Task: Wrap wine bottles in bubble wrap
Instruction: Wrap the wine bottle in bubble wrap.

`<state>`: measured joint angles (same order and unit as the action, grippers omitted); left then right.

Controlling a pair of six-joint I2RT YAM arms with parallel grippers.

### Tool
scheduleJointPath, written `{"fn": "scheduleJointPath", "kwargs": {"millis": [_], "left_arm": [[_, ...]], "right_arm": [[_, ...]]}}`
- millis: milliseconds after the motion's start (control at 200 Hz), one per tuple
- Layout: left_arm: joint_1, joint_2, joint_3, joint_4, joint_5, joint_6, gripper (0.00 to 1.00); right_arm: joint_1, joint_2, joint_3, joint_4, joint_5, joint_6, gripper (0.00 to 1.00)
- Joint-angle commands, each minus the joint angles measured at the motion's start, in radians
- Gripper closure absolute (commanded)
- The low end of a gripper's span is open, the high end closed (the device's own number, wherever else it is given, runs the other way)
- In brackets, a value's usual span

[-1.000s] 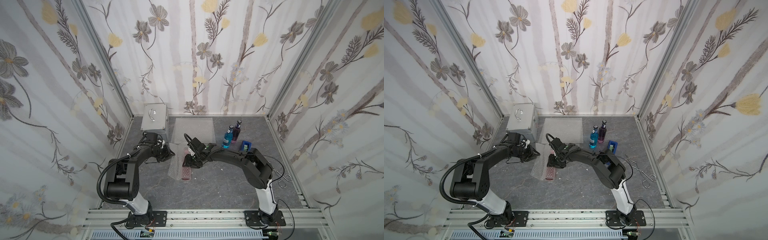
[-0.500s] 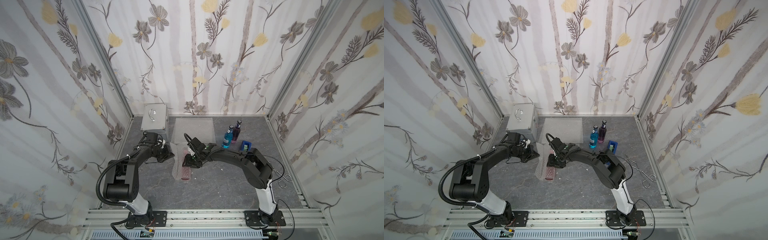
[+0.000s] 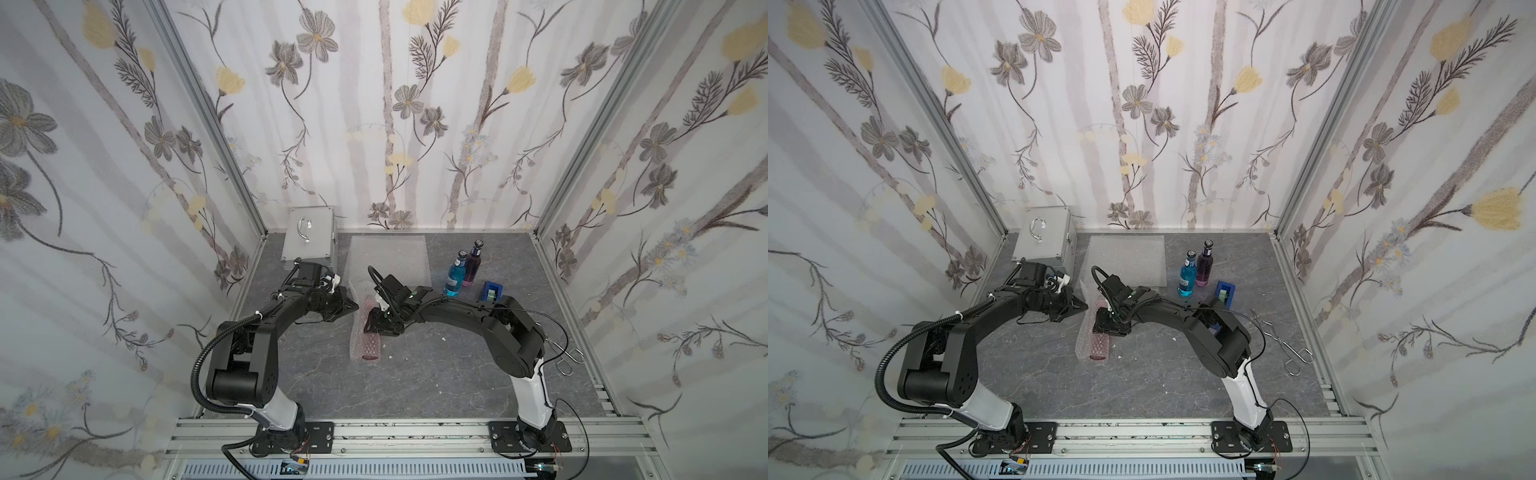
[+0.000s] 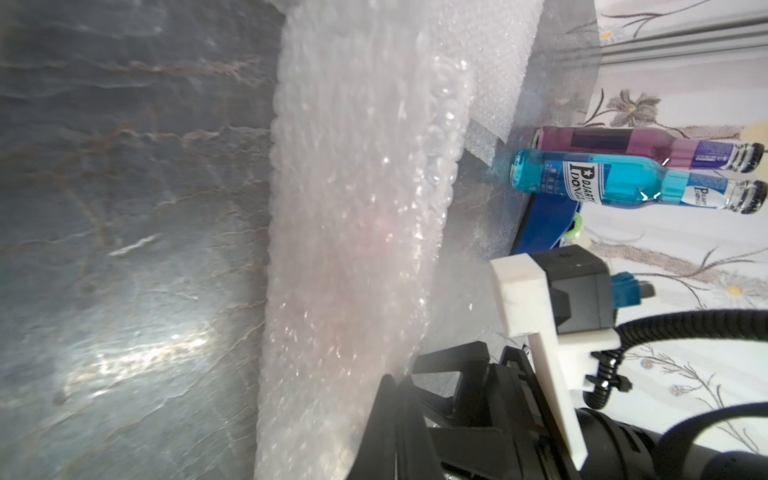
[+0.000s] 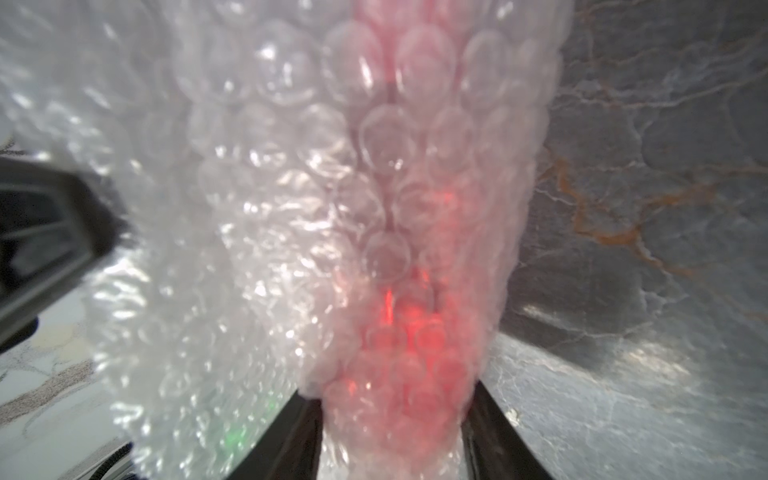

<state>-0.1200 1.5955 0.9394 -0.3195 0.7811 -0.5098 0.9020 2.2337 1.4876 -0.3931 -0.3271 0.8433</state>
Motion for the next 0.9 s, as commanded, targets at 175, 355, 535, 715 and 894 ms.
{"fn": "scheduleJointPath", "kwargs": {"millis": [175, 355, 535, 715, 894], "left_arm": [[-0.027, 0.03, 0.044, 0.024, 0.058, -0.044, 1.0], [-0.025, -0.005, 0.028, 0.025, 0.042, -0.036, 1.0], [-0.064, 0.035, 0.041, 0.032, 0.062, -0.036, 1.0], [-0.101, 0.106, 0.072, 0.024, 0.061, -0.034, 1.0], [-0.121, 0.17, 0.104, 0.003, 0.037, -0.03, 1.0]], "right_arm": [[0.002, 0.016, 0.001, -0.032, 0.036, -0.004, 0.46], [0.002, 0.012, -0.001, -0.033, 0.038, -0.004, 0.45], [0.002, 0.013, -0.003, -0.023, 0.026, -0.008, 0.45], [0.002, -0.012, -0.025, 0.009, 0.019, -0.016, 0.44], [0.001, -0.046, -0.07, 0.063, 0.005, -0.022, 0.43]]}}
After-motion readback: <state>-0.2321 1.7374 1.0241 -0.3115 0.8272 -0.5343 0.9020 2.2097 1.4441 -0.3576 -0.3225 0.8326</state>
